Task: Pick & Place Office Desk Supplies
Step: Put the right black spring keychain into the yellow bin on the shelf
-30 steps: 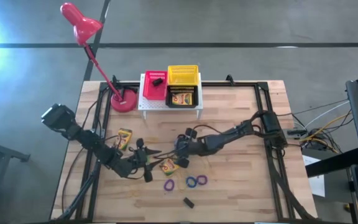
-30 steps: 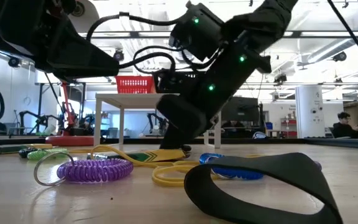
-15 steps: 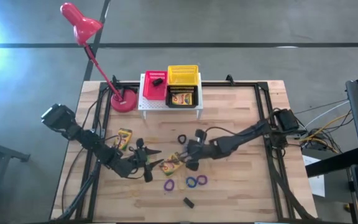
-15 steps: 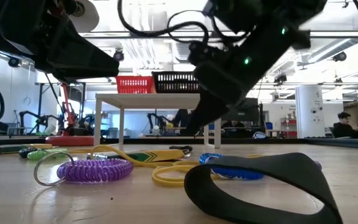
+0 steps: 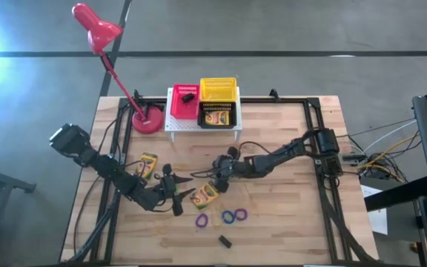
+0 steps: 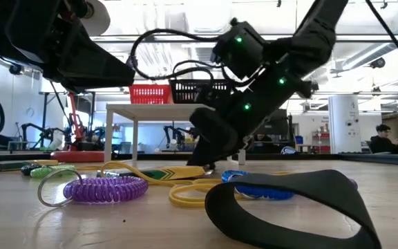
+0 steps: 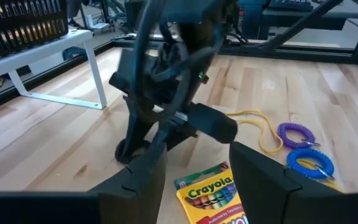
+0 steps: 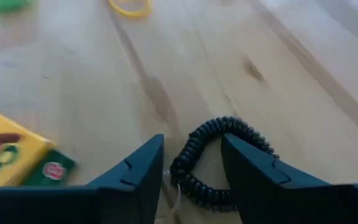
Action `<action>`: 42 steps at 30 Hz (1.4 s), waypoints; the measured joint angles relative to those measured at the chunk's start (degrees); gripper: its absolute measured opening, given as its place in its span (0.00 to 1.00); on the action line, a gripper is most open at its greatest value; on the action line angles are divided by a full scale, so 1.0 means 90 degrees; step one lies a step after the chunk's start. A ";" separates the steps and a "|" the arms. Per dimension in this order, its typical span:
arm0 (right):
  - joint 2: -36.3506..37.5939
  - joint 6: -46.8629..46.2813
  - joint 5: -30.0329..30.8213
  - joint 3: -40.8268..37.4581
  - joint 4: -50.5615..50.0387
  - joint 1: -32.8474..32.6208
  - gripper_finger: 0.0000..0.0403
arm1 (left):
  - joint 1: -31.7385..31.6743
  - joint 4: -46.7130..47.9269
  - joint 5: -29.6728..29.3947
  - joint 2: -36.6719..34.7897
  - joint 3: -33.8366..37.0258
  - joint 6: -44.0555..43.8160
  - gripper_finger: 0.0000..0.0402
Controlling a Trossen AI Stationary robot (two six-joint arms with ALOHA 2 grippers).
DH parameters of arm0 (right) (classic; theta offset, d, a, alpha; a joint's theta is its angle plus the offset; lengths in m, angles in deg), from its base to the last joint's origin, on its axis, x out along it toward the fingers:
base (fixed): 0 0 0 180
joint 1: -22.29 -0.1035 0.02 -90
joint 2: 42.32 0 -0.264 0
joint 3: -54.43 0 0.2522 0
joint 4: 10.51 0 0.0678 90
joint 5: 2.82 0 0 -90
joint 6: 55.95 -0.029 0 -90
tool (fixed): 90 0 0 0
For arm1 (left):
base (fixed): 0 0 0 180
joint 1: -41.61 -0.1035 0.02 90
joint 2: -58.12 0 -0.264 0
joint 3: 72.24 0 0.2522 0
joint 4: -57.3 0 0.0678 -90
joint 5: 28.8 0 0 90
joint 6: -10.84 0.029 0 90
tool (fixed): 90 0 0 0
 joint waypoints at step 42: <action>0.2566 0.2471 -0.1344 -0.0736 0.3746 -0.0838 0.06 | -0.0007 -0.0012 0.0095 0.0000 0.0002 -0.0165 0.45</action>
